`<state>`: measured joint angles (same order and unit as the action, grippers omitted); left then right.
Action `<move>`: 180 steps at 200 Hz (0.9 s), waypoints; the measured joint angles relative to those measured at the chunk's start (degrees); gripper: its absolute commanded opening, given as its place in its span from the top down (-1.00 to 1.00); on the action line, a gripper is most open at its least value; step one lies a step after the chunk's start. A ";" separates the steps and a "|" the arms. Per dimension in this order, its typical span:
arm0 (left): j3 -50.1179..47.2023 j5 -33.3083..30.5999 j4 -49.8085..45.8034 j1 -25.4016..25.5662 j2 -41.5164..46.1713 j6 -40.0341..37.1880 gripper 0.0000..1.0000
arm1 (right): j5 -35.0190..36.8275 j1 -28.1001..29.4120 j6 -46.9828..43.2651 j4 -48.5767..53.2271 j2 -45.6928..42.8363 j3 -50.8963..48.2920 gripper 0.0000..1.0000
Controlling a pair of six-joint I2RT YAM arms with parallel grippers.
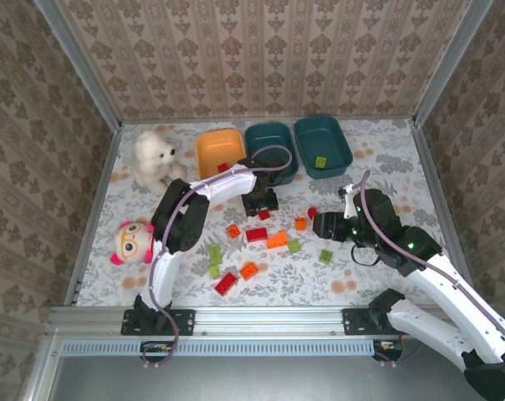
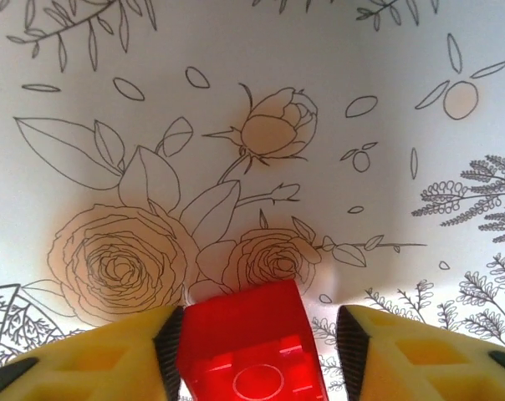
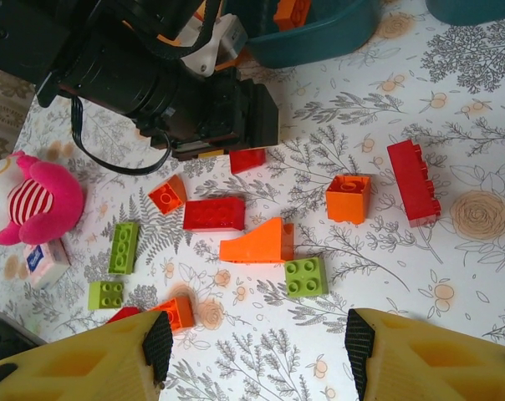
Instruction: Sort the legos into containers by color
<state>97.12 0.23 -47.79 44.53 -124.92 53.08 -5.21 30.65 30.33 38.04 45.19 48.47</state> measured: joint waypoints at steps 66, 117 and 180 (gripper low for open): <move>0.28 -3.91 -0.50 -0.28 2.56 -2.75 0.49 | -0.85 -0.02 -0.20 -0.04 1.25 0.50 -0.19; 3.17 -5.79 -1.07 -8.68 11.61 -8.87 0.53 | -3.69 0.00 -1.99 -0.74 6.01 4.17 -0.19; 10.71 -8.13 -4.81 -18.45 5.55 -17.22 0.54 | -4.61 0.72 -3.19 -2.64 10.62 6.19 -0.19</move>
<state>107.83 -7.90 -52.60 26.09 -119.37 35.86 -9.82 31.38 27.14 35.40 55.81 54.65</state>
